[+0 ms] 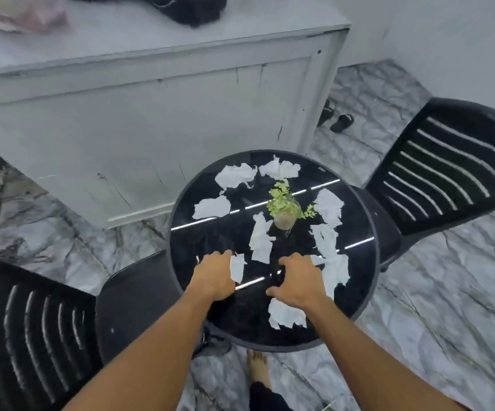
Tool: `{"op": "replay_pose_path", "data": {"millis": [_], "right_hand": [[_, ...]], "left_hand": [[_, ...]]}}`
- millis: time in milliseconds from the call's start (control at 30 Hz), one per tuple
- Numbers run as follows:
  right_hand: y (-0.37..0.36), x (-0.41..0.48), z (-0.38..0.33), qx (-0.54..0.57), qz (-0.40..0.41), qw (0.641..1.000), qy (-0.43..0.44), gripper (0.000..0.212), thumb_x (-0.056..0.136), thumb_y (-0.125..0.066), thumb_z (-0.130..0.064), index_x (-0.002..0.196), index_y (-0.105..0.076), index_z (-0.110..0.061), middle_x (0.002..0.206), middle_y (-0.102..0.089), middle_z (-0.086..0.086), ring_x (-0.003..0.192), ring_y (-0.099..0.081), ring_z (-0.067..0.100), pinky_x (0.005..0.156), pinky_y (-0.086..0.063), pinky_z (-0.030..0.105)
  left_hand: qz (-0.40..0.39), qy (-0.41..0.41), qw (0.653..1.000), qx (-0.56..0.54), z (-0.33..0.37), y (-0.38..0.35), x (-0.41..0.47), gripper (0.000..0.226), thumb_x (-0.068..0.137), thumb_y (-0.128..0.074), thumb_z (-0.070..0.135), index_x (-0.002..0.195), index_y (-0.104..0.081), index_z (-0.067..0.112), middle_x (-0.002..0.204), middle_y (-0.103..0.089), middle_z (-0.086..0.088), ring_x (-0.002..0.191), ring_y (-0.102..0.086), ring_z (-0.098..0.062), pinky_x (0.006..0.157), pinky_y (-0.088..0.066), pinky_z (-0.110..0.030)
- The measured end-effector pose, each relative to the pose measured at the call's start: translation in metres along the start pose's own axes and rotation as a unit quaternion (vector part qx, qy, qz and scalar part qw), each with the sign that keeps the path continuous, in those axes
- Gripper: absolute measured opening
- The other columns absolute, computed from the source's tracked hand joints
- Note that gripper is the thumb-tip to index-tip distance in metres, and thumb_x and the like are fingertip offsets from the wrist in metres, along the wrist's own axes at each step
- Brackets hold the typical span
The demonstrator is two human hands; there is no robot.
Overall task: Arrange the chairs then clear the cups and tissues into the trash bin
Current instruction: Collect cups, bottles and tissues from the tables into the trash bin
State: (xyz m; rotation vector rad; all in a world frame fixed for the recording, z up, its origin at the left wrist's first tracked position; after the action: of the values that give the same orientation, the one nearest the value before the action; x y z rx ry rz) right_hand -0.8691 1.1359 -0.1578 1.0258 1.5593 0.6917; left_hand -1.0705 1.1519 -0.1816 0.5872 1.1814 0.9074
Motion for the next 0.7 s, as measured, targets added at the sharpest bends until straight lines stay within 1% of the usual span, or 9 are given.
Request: {"op": "replay_pose_path", "data": {"millis": [100,167,267,333,400,500,567,600,700], "right_hand": [[-0.023,-0.007,0.036,-0.021,-0.035,0.997,-0.060,0.105,0.051,-0.077,-0.067,0.140,-0.037,-0.028,0.143,-0.034,0.005,0.132,-0.032,0.029,0.097,-0.045,0.050],[-0.037,-0.009,0.046,-0.009,-0.053,0.996,-0.076,0.110,0.052,-0.084,-0.057,0.143,-0.032,-0.028,0.147,-0.029,0.005,0.135,-0.029,0.030,0.099,-0.045,0.050],[-0.042,-0.003,0.053,0.028,-0.016,0.997,-0.071,0.080,0.068,-0.082,-0.025,0.138,-0.044,-0.023,0.136,-0.041,0.004,0.127,-0.038,0.026,0.094,-0.049,0.037],[-0.037,0.002,0.054,0.060,0.031,0.997,-0.043,0.052,0.074,-0.066,-0.001,0.124,-0.058,-0.016,0.117,-0.054,0.003,0.111,-0.049,0.022,0.085,-0.049,0.029],[-0.032,0.006,0.056,0.096,0.049,0.994,-0.021,0.037,0.075,-0.058,0.007,0.106,-0.067,-0.011,0.102,-0.059,0.004,0.099,-0.055,0.022,0.078,-0.048,0.028],[-0.029,0.017,0.064,0.154,0.099,0.983,-0.005,0.024,0.074,-0.053,0.007,0.087,-0.068,-0.005,0.089,-0.059,0.002,0.088,-0.058,0.022,0.071,-0.048,0.031],[-0.028,0.026,0.072,0.186,0.147,0.972,-0.005,0.030,0.073,-0.055,0.007,0.094,-0.071,-0.007,0.097,-0.061,0.000,0.094,-0.057,0.019,0.078,-0.050,0.030],[-0.027,0.029,0.076,0.180,0.163,0.970,-0.007,0.037,0.073,-0.058,0.006,0.104,-0.070,-0.010,0.106,-0.060,0.000,0.101,-0.055,0.018,0.083,-0.051,0.031],[-0.023,0.034,0.084,0.050,0.154,0.985,-0.051,0.069,0.073,-0.070,-0.008,0.138,-0.049,-0.020,0.146,-0.039,0.007,0.136,-0.030,0.025,0.104,-0.041,0.041]], "left_hand": [[-0.020,0.016,1.000,0.017,0.004,-0.020,0.008,0.041,0.083,-0.063,0.014,0.123,-0.051,0.015,0.114,-0.053,-0.008,0.106,-0.054,-0.029,0.086,-0.053,-0.042],[-0.005,0.005,1.000,-0.021,0.010,-0.022,0.010,0.021,0.080,-0.052,-0.001,0.098,-0.059,0.008,0.102,-0.054,-0.009,0.088,-0.056,-0.026,0.076,-0.053,-0.039],[0.046,-0.010,0.996,-0.080,0.030,-0.008,0.019,0.021,0.078,-0.045,-0.003,0.087,-0.063,0.004,0.093,-0.056,-0.005,0.079,-0.055,-0.022,0.072,-0.054,-0.039],[0.074,-0.029,0.993,-0.086,0.041,0.001,0.028,0.026,0.078,-0.045,0.000,0.092,-0.064,0.008,0.093,-0.055,0.000,0.083,-0.056,-0.022,0.075,-0.055,-0.038],[0.075,-0.052,0.994,-0.067,0.053,0.008,0.036,0.034,0.079,-0.050,0.002,0.109,-0.061,0.013,0.102,-0.053,0.003,0.090,-0.056,-0.023,0.079,-0.053,-0.036],[0.039,-0.072,0.996,-0.031,0.065,0.008,0.051,0.073,0.085,-0.066,0.015,0.148,-0.031,0.024,0.142,-0.038,-0.006,0.114,-0.055,-0.030,0.094,-0.051,-0.043],[0.014,-0.078,0.996,0.029,0.066,-0.001,0.064,0.085,0.089,-0.067,0.028,0.156,-0.014,0.031,0.159,-0.018,-0.010,0.129,-0.045,-0.035,0.102,-0.047,-0.050],[0.006,-0.086,0.994,0.069,0.066,-0.009,0.069,0.082,0.091,-0.066,0.030,0.156,-0.015,0.031,0.159,-0.019,-0.010,0.130,-0.043,-0.034,0.102,-0.046,-0.050],[0.024,-0.132,0.985,0.106,0.061,-0.029,0.071,0.049,0.090,-0.062,0.016,0.137,-0.051,0.020,0.129,-0.045,-0.004,0.111,-0.049,-0.026,0.086,-0.052,-0.038]]}}
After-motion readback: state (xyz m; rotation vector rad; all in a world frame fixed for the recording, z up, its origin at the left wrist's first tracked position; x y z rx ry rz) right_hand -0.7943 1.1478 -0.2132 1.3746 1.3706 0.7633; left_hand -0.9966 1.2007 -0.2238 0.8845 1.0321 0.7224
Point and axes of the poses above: each hand's wrist, its own x-axis towards the middle knuckle, its own y-axis out of the back of the hand, z = x × y, the point moved 3 cm from there along x, towards the middle knuckle
